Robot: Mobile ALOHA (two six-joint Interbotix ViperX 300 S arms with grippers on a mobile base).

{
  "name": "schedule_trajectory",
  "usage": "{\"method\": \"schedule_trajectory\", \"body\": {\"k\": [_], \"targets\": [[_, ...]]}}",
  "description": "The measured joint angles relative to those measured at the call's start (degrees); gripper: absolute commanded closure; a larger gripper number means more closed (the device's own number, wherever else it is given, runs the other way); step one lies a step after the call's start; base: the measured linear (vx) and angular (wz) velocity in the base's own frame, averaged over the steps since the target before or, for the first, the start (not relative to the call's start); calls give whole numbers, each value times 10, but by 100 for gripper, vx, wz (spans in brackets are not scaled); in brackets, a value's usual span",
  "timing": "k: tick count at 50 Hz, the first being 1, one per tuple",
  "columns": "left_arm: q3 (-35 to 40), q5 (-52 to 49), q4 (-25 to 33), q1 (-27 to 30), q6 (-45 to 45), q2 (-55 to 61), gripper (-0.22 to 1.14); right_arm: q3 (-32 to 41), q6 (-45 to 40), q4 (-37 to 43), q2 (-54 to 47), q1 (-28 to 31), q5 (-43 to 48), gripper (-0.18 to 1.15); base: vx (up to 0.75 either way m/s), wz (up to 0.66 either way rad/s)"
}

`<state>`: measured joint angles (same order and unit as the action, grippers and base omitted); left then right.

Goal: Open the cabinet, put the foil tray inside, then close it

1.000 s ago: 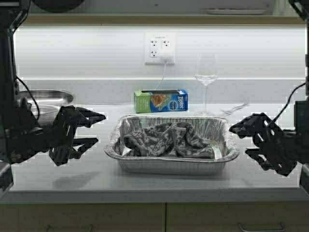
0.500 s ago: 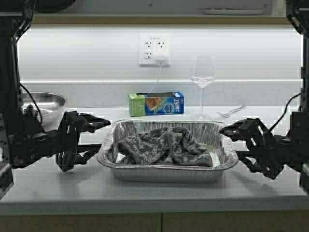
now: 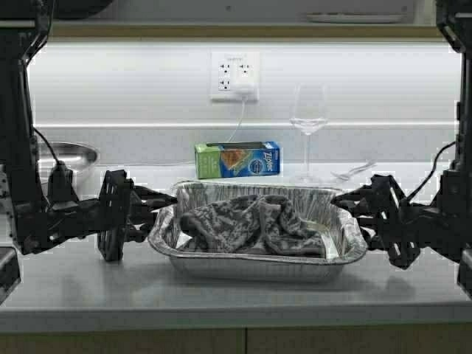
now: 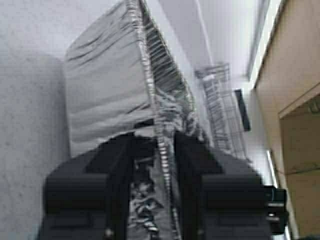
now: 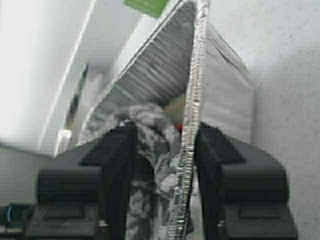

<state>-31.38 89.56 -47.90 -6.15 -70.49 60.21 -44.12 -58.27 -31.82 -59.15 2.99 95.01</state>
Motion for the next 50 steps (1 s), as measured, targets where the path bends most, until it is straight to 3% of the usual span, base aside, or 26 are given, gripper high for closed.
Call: {"method": "schedule_trajectory", "body": {"k": [2,4,11,28,50], "targets": [[1,-2,-4,1,-4,-1,98,0,-2,-5,0,-3,1,100,0,0],[0,-2,-6,2,-5,-1,104,0,-2,-9,0,-4,0,106,0,0],[-13,-4,1,2,-4,-4,85,-8,-6,-14,0,-4,1,83,0,0],[-156,-6,26,1,-7,-113,88,-145,-19,-27,120,-2,1,88,0,0],[-364,-101,59,2,-43,-448,88,-279,-57,-45,315,17,1,88,0,0]]}}
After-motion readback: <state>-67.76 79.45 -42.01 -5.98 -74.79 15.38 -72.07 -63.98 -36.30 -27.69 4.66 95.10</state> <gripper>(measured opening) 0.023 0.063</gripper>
